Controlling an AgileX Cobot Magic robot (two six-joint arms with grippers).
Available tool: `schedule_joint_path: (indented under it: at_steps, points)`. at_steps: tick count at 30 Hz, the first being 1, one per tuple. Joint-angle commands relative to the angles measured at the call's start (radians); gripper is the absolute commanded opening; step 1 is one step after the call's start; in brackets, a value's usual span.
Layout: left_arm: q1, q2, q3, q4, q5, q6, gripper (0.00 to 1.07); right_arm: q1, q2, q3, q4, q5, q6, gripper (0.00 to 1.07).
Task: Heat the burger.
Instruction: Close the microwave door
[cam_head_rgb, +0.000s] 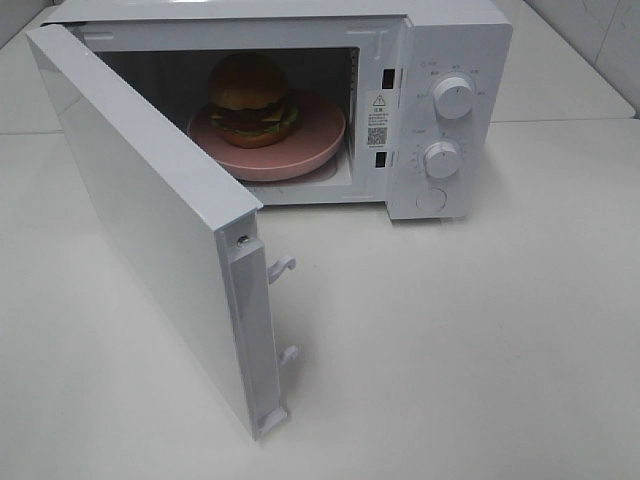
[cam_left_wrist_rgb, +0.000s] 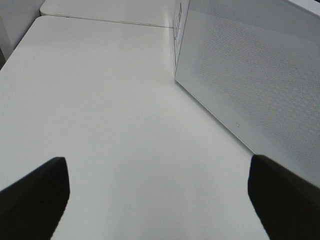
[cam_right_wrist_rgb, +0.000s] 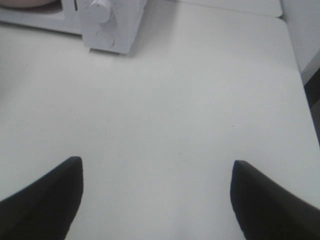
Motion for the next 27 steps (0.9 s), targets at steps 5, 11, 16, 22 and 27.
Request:
schedule_joint_path:
  at_steps: [5, 11, 16, 22, 27]
  points:
    - [0.002, -0.005, 0.001, -0.003, 0.001, 0.0, 0.88, -0.11, -0.094, 0.063, 0.044, -0.057, 0.001, 0.76]
    - [0.002, -0.005, 0.001, -0.003, 0.001, 0.0, 0.88, -0.134, -0.149, 0.063, 0.046, -0.057, -0.002, 0.76]
    - [0.002, -0.004, 0.001, -0.004, 0.001, 0.0, 0.88, -0.134, -0.149, 0.063, 0.046, -0.057, -0.002, 0.76]
    - [0.002, -0.004, 0.001, -0.004, 0.001, 0.0, 0.88, -0.134, -0.149, 0.063, 0.046, -0.057, -0.002, 0.76]
    - [0.002, -0.004, 0.001, -0.004, 0.001, 0.0, 0.88, -0.134, -0.149, 0.063, 0.046, -0.057, -0.002, 0.76]
